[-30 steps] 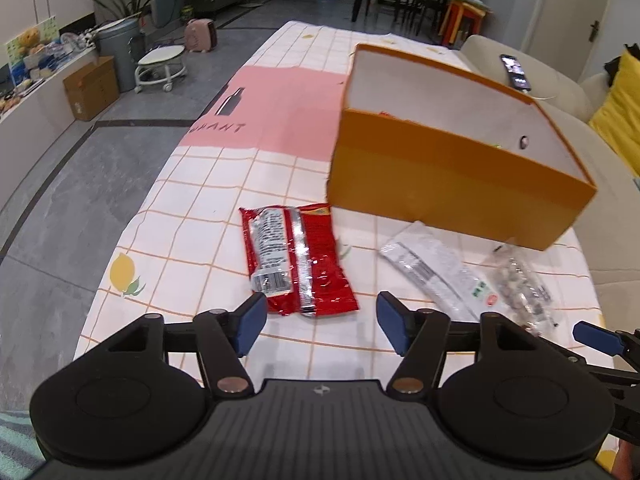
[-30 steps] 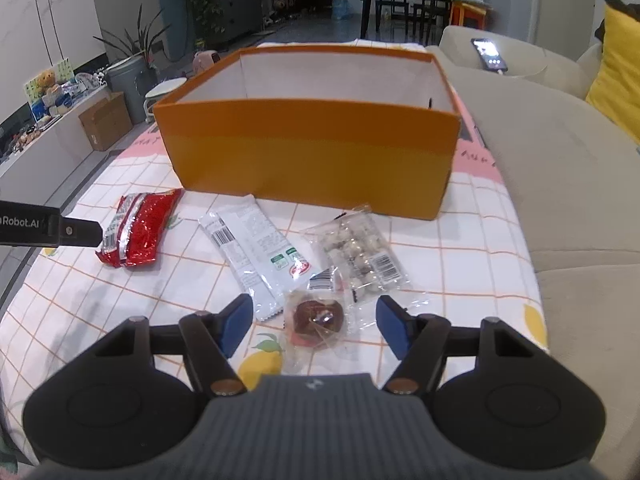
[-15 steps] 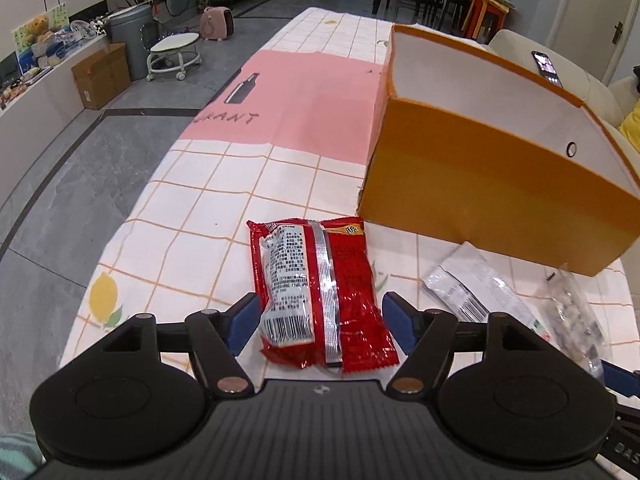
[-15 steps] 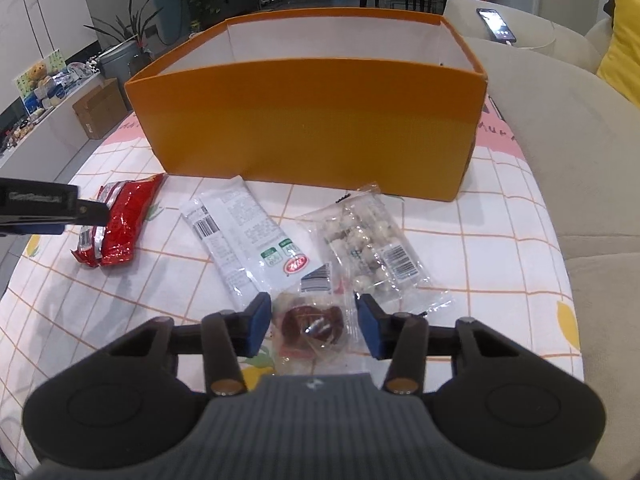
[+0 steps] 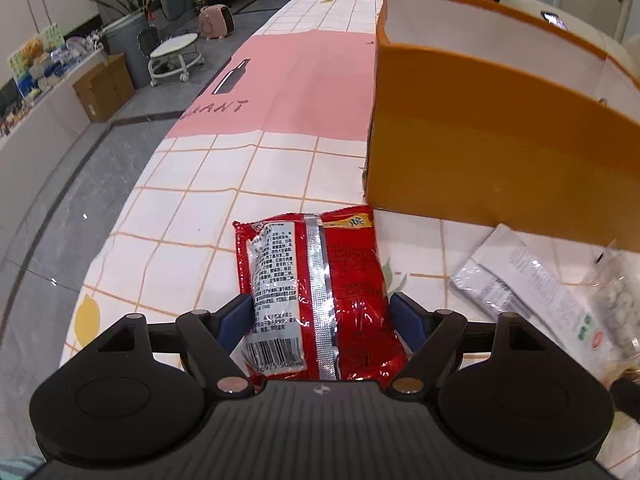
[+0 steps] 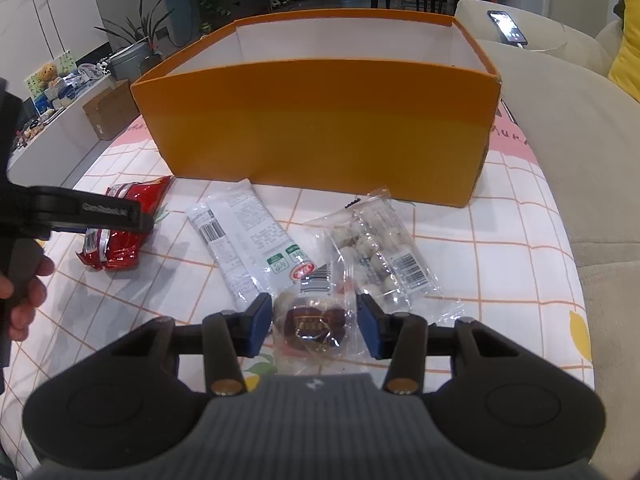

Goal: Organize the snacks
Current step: 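Grasp the red chip bag with the left gripper while the right grasps the dark round packet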

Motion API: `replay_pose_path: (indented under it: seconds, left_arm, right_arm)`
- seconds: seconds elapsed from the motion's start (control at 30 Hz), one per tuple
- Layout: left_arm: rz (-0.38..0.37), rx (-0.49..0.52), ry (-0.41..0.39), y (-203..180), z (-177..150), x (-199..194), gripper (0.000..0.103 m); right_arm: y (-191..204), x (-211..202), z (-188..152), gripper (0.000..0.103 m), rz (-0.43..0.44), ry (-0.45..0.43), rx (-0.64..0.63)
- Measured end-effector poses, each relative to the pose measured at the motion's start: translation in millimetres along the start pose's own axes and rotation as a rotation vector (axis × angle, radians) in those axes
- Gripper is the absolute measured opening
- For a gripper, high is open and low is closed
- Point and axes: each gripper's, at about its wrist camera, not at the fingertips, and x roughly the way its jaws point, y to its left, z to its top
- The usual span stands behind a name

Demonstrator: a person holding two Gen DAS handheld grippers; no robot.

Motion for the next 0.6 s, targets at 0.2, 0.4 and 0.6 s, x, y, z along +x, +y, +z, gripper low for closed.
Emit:
replay_pose_path:
  seconds: [0.2,0.4,0.6]
  left_arm:
    - [-0.026,-0.005,-0.004,3.8,0.4,0.1,0.083]
    - [-0.041,0.030,-0.011,0.8,-2.2,-3.0,0.079]
    - [-0.053,0.068,-0.009,-5.8,-10.1,-12.1,0.079]
  right_arm:
    - [0.1,1.9,-0.9,0.042,0.012,0.001,-0.008]
    - [-2.4,2.1,-2.5,0.040,0.021,0.000,0.001]
    - [0.2,0.8,-3.2,0.035,0.012,0.007,-0.014]
